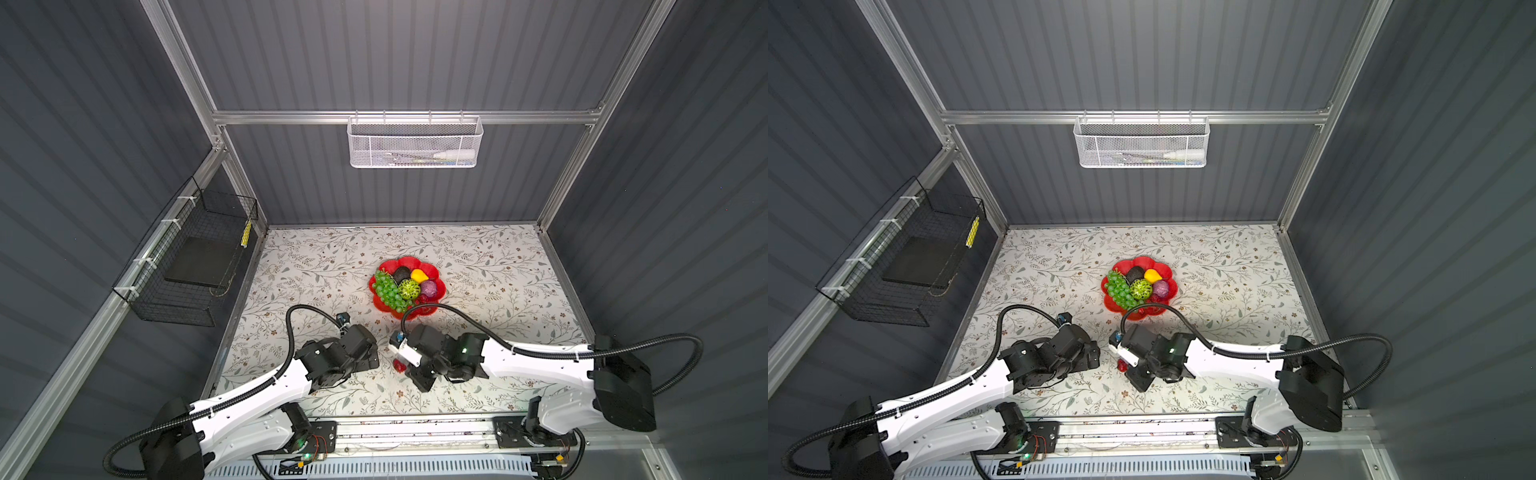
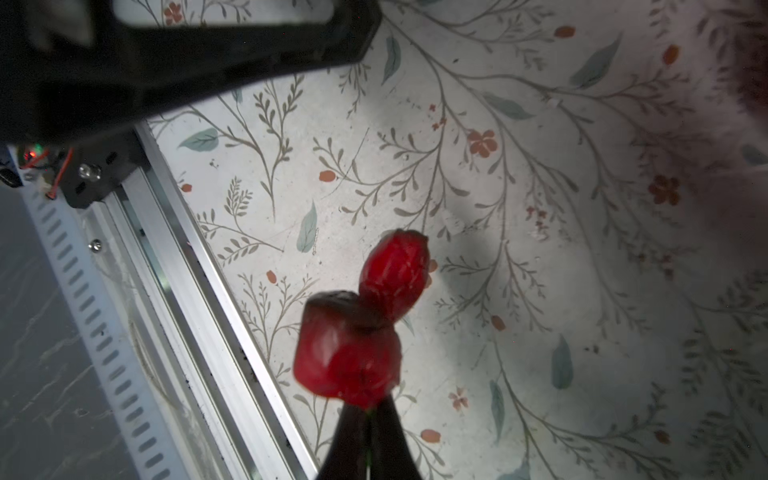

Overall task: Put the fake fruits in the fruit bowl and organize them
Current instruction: 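Carry the cherries with the right gripper into the bowl and release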

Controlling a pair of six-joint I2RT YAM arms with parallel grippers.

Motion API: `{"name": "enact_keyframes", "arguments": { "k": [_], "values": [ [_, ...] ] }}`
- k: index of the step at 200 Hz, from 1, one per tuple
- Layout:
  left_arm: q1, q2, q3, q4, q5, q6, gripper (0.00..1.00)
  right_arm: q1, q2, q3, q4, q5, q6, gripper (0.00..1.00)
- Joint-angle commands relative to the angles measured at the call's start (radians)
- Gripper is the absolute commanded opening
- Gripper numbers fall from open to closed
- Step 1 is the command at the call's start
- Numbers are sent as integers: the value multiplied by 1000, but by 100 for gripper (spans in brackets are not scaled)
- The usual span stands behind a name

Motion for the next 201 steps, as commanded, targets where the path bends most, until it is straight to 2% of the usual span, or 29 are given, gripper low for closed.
{"name": "enact_keyframes", "arguments": {
  "k": [1, 22, 49, 82, 128, 162, 201],
  "values": [
    [1, -2, 26, -12, -28, 10, 100, -58, -45, 2, -63, -37, -11, 5],
    [3, 4, 23, -2, -30, 15, 100, -147, -76, 32, -130, -22, -59, 5],
    [3, 13, 20, 10, -30, 24, 100, -318, -69, 95, -185, -16, -114, 5],
    [5, 10, 16, 18, -34, 31, 100, -461, 6, 209, -168, -32, -82, 6],
    [7, -31, -10, 2, -46, 19, 100, -486, 190, 353, -162, -94, -61, 6],
    [15, -64, -49, 15, -50, -3, 100, -487, 263, 370, -166, -108, -71, 7],
    [21, -35, -56, 51, -23, 10, 100, -494, 350, 399, -163, -109, -72, 10]
  ]
}}
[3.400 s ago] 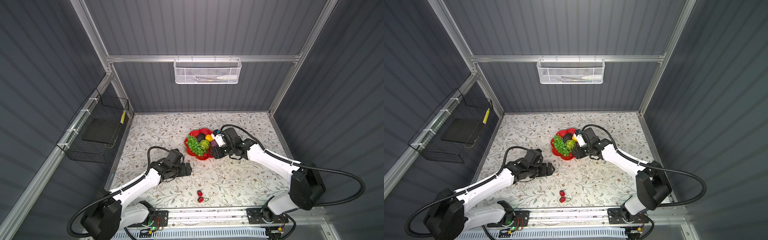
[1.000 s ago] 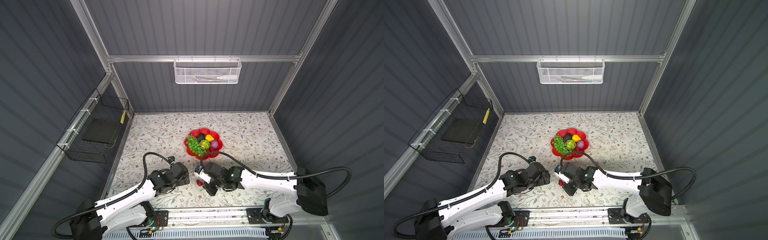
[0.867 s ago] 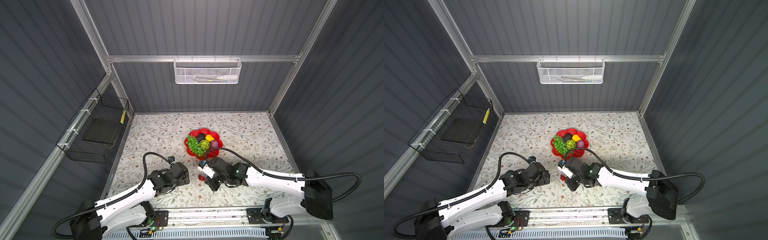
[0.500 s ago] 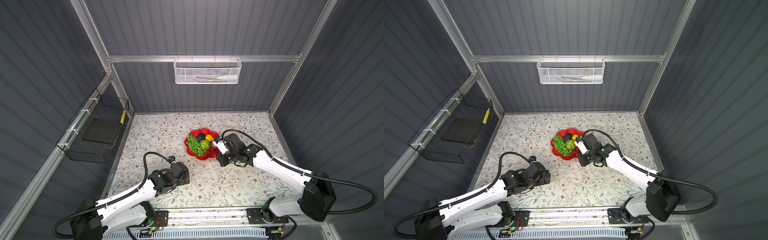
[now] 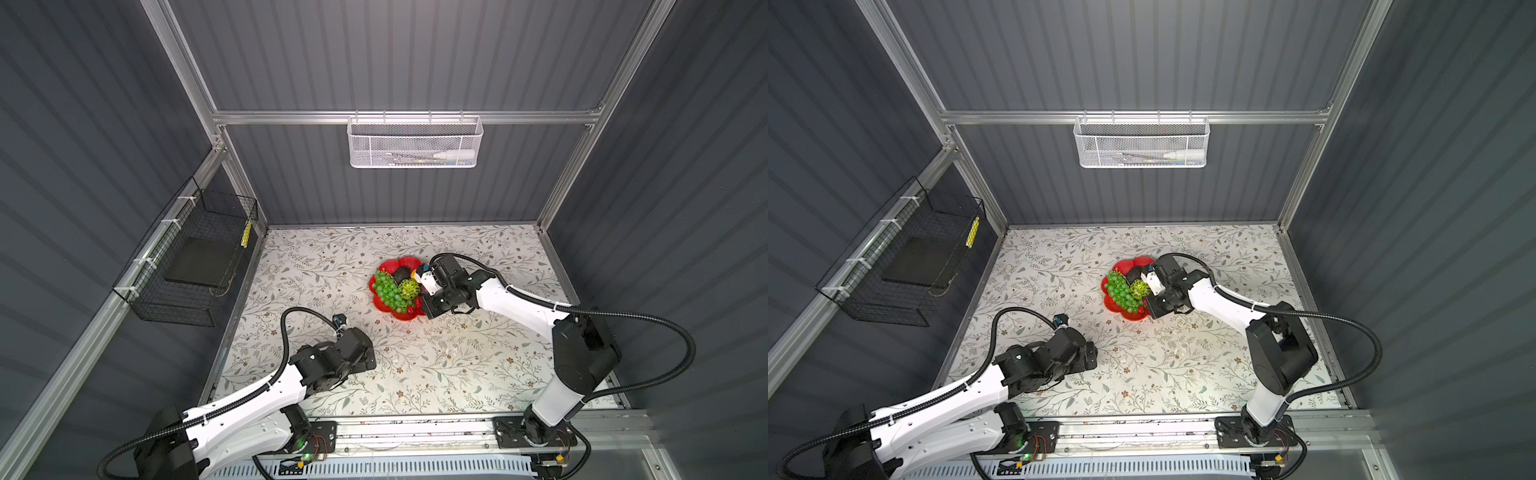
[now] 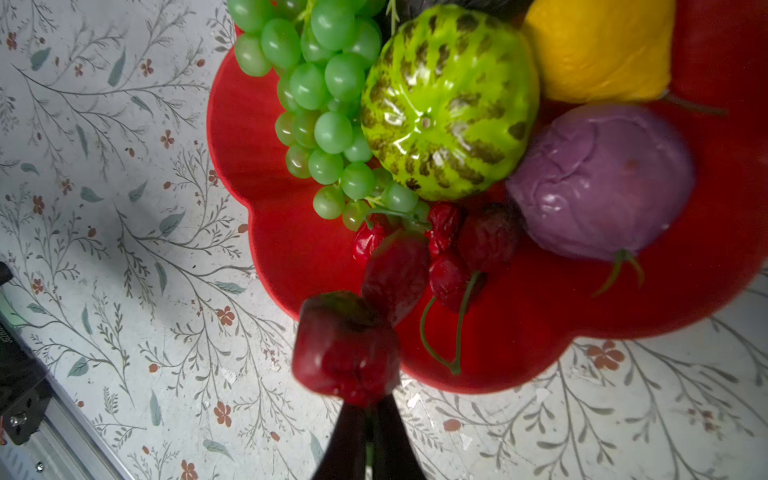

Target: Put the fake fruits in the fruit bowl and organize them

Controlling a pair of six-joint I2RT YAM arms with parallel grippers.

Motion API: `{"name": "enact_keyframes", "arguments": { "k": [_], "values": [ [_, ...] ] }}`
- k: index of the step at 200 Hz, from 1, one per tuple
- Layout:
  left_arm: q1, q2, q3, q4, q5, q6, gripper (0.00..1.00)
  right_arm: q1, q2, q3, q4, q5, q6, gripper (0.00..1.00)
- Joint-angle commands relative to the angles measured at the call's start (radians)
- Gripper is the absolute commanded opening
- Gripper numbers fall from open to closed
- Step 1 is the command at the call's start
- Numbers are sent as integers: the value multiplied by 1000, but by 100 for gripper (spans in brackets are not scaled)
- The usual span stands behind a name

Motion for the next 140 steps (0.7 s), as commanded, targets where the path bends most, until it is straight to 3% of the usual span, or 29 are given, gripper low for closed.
{"name": "enact_keyframes", "arguments": {
  "k": [1, 32, 50, 81, 140],
  "values": [
    [10, 18, -3, 18, 4, 4, 100, -6, 47, 47, -27, -16, -4, 10],
    [16, 29, 24, -6, -7, 34, 100, -6, 66, 72, -24, -5, -10, 14],
    [21, 28, 19, 8, 0, 31, 100, -6, 56, 78, -26, 3, -16, 22],
    [26, 54, 17, 29, 16, 28, 100, -6, 22, 75, -37, 13, -22, 24],
    [51, 204, 169, 62, 7, 103, 100, -6, -199, -61, 78, 1, 6, 30]
  ]
}}
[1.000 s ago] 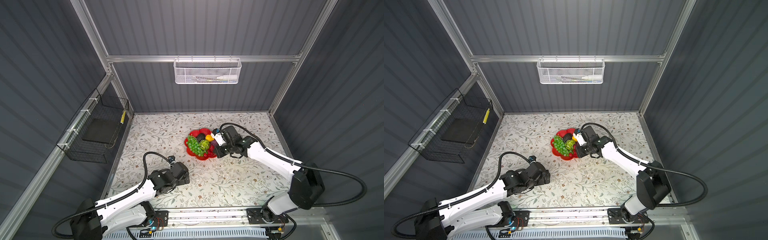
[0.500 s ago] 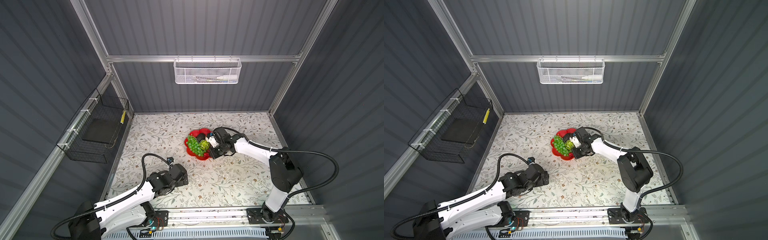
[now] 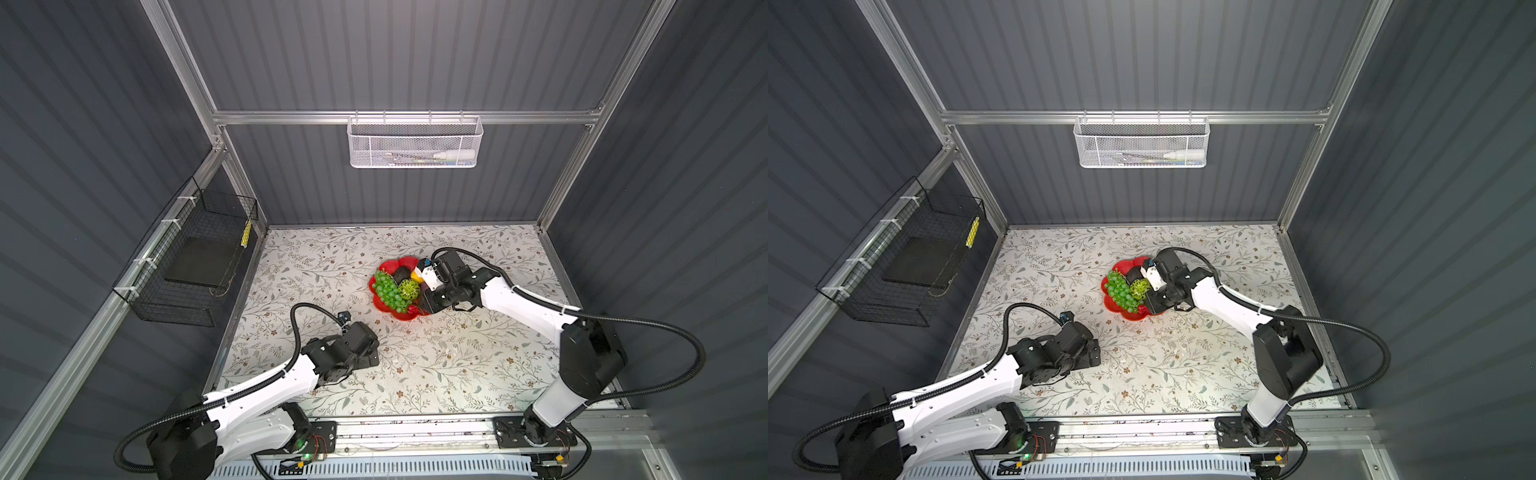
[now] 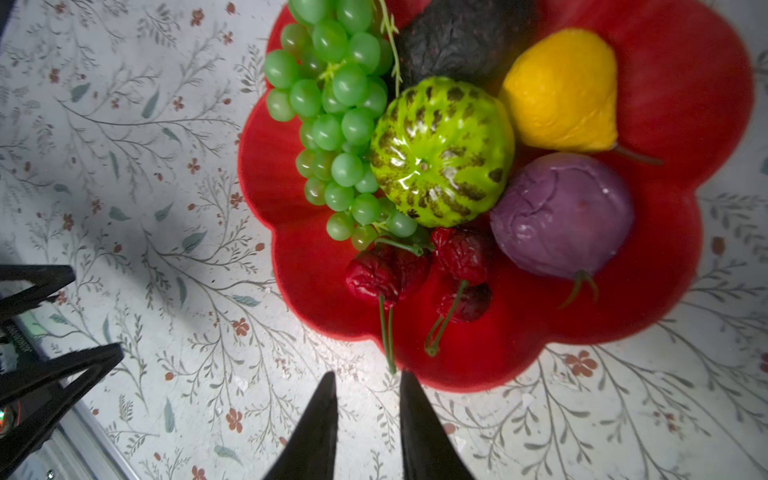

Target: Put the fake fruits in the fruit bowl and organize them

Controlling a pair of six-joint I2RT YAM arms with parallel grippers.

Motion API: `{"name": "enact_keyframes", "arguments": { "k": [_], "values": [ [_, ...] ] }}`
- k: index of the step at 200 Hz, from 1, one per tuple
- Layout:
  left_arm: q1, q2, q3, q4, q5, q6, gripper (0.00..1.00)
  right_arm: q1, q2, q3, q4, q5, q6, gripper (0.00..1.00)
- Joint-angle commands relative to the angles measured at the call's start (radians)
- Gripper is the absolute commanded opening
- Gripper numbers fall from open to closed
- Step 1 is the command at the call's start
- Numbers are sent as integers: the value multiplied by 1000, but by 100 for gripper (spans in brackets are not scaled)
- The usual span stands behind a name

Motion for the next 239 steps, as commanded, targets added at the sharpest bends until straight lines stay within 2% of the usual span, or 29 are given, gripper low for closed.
{"name": "enact_keyframes", "arguments": {
  "k": [1, 24, 51, 68, 87, 90, 93, 122, 128, 161, 176, 187, 212, 239],
  "values": [
    [12, 50, 100, 28, -14, 58, 100, -4, -84, -49, 58, -7, 7, 30],
    [43, 89, 138, 121, -22, 81, 100, -3, -154, -71, 46, 17, 5, 30],
    [119, 123, 178, 209, -24, 142, 100, -15, -267, -120, 62, 95, 15, 45],
    [178, 164, 220, 255, -21, 229, 100, -44, -335, -155, 87, 123, 35, 65],
    [219, 234, 309, 254, -68, 345, 100, -94, -377, -147, 87, 144, 43, 87],
    [226, 245, 322, 259, -77, 371, 100, -102, -382, -142, 87, 151, 41, 95],
    [232, 254, 331, 268, -81, 398, 100, -111, -387, -137, 87, 158, 36, 98],
    [355, 308, 323, 439, -45, 564, 100, -235, -407, -87, 87, 204, -5, 99],
    [387, 312, 303, 488, -36, 588, 100, -263, -424, -105, 150, 209, -27, 99],
    [521, 310, 136, 784, -104, 759, 100, -433, -565, -365, 520, 197, -136, 99],
    [555, 349, 106, 820, -183, 839, 100, -477, -580, -449, 608, 279, -158, 99],
    [591, 368, 94, 802, -196, 835, 100, -509, -585, -498, 637, 322, -150, 99],
    [638, 330, -106, 1153, -160, 867, 100, -587, -630, -703, 847, 283, -92, 99],
    [666, 379, -129, 1243, -149, 937, 100, -658, -603, -851, 1037, 277, -45, 99]
  ]
}}
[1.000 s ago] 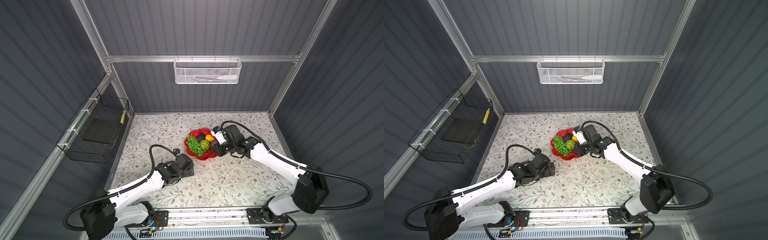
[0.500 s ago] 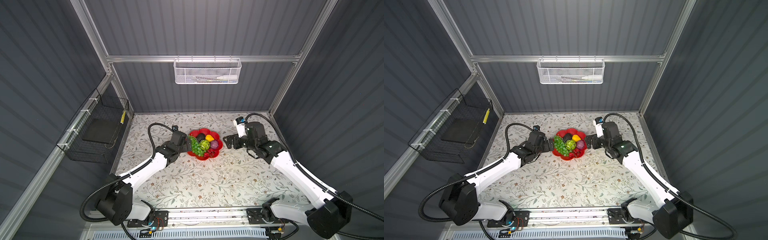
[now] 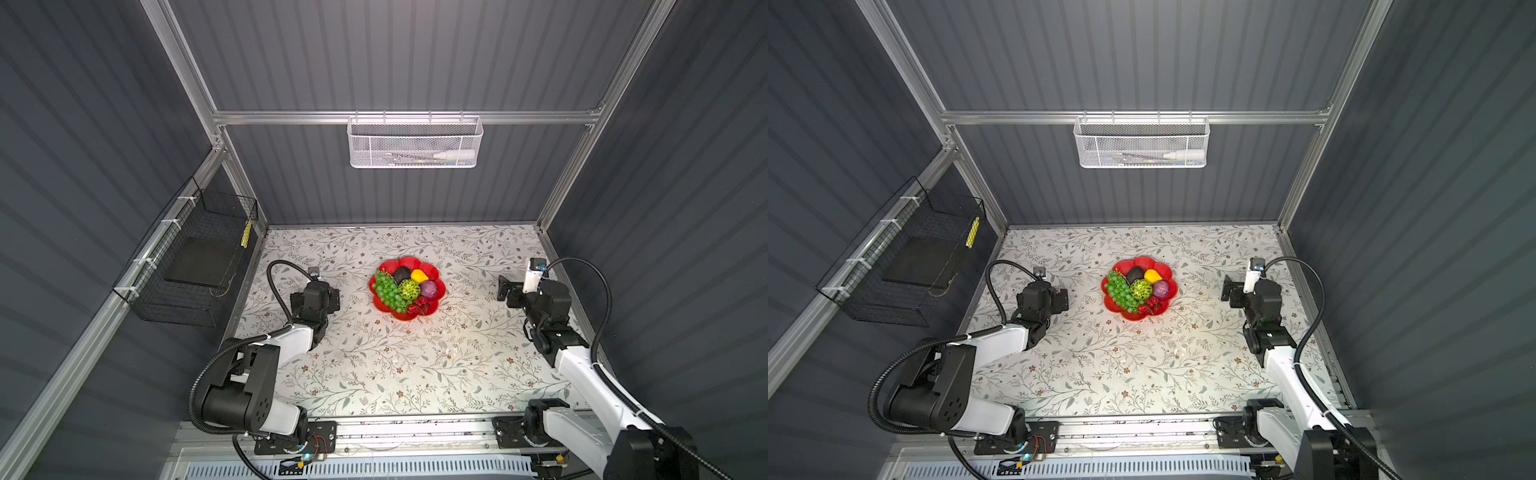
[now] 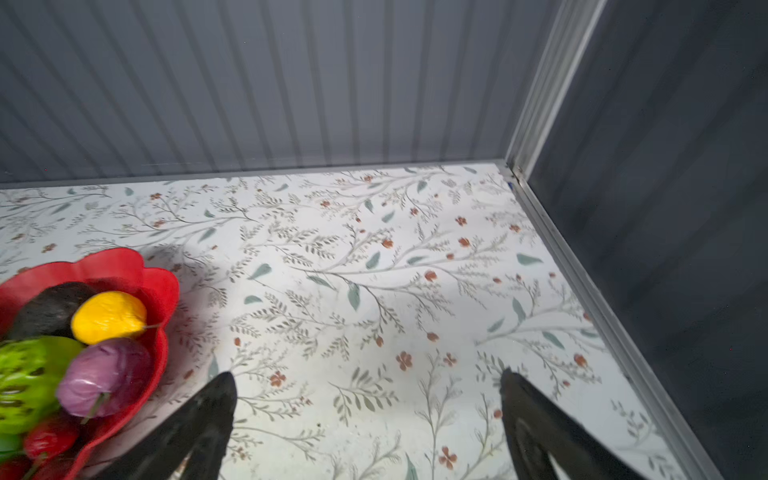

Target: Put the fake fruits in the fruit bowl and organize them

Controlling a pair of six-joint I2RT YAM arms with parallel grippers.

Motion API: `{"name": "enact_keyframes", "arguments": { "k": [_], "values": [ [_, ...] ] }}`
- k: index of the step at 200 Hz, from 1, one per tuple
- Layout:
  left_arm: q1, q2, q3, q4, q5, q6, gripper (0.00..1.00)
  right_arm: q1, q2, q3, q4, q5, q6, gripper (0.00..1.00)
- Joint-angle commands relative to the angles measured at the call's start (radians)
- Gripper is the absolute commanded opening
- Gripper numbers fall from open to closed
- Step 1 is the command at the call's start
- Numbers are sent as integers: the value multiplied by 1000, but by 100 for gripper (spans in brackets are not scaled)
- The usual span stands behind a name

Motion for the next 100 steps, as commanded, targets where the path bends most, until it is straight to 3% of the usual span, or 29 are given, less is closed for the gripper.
{"name": "enact_keyframes", "arguments": {
  "k": [1, 41, 54, 72, 89, 100],
  "values": [
    [19, 24, -17, 245, -4, 103, 100, -49, 19, -83, 253, 9, 44, 99],
    [90, 99, -50, 354, 58, 72, 100, -103, 229, -132, 527, -50, 55, 99],
    [107, 133, -60, 401, 82, 65, 100, -118, 289, -66, 437, -89, 60, 99],
    [122, 186, -79, 473, 102, 49, 100, -137, 375, -64, 503, -177, 54, 99],
    [130, 262, -72, 547, 109, 55, 100, -136, 464, -119, 683, -195, 49, 99],
    [131, 238, -56, 453, 115, 37, 100, -137, 493, -153, 791, -191, 56, 99]
  ]
}}
